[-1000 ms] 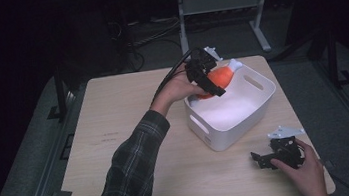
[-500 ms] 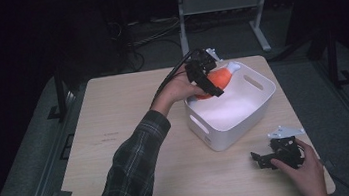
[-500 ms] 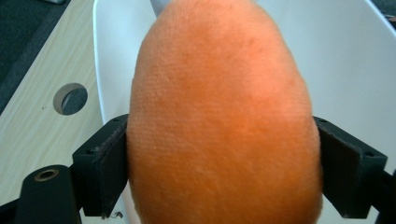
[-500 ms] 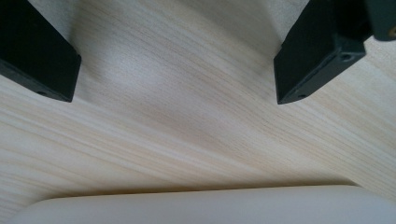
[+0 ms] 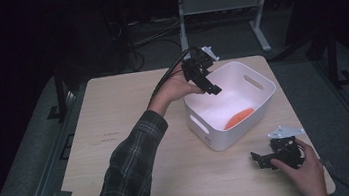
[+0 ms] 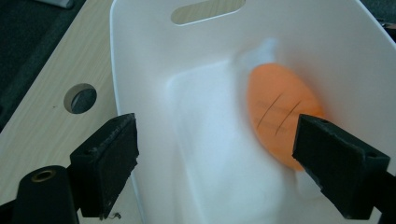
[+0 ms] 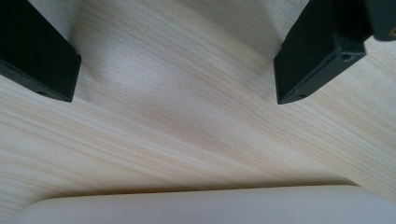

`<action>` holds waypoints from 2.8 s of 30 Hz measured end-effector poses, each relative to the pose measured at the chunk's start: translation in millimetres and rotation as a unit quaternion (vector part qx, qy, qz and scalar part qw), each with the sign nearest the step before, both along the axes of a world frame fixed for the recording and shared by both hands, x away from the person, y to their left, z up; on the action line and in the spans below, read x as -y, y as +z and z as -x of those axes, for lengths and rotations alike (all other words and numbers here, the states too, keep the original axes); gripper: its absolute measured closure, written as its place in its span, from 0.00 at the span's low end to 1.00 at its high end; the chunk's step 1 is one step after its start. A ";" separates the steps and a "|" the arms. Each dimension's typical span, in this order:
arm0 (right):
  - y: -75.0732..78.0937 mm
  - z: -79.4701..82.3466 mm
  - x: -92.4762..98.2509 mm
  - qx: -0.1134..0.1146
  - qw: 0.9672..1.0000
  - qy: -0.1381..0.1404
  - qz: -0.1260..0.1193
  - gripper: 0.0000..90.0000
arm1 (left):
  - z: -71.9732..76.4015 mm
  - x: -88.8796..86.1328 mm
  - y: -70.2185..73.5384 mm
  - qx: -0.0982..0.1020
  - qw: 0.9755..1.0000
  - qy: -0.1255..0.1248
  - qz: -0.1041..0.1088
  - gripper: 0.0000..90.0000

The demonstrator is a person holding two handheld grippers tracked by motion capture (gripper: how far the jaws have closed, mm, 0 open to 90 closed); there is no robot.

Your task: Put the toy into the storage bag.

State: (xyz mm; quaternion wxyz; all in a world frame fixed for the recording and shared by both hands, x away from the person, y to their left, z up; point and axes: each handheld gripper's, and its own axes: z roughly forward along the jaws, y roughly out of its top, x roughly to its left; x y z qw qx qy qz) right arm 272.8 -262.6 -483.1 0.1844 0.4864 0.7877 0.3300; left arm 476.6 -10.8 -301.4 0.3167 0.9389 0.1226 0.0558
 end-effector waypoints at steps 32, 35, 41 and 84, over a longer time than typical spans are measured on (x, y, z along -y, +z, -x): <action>-0.1 -0.1 0.1 0.000 1.000 0.001 0.000 0.00 | 34.1 -91.5 1.4 0.008 0.998 0.035 0.056 0.15; -0.2 -0.2 0.2 0.001 1.000 0.001 0.001 0.00 | 38.2 -100.4 -0.6 0.010 0.998 0.040 0.057 0.15; -0.2 -0.1 0.1 0.000 1.000 0.001 0.000 0.00 | 47.1 -119.4 -7.4 0.011 0.997 0.055 0.062 0.16; -0.2 -0.2 0.1 0.000 1.000 0.001 0.000 0.00 | 124.9 -213.5 -65.3 0.046 0.988 0.137 0.056 0.16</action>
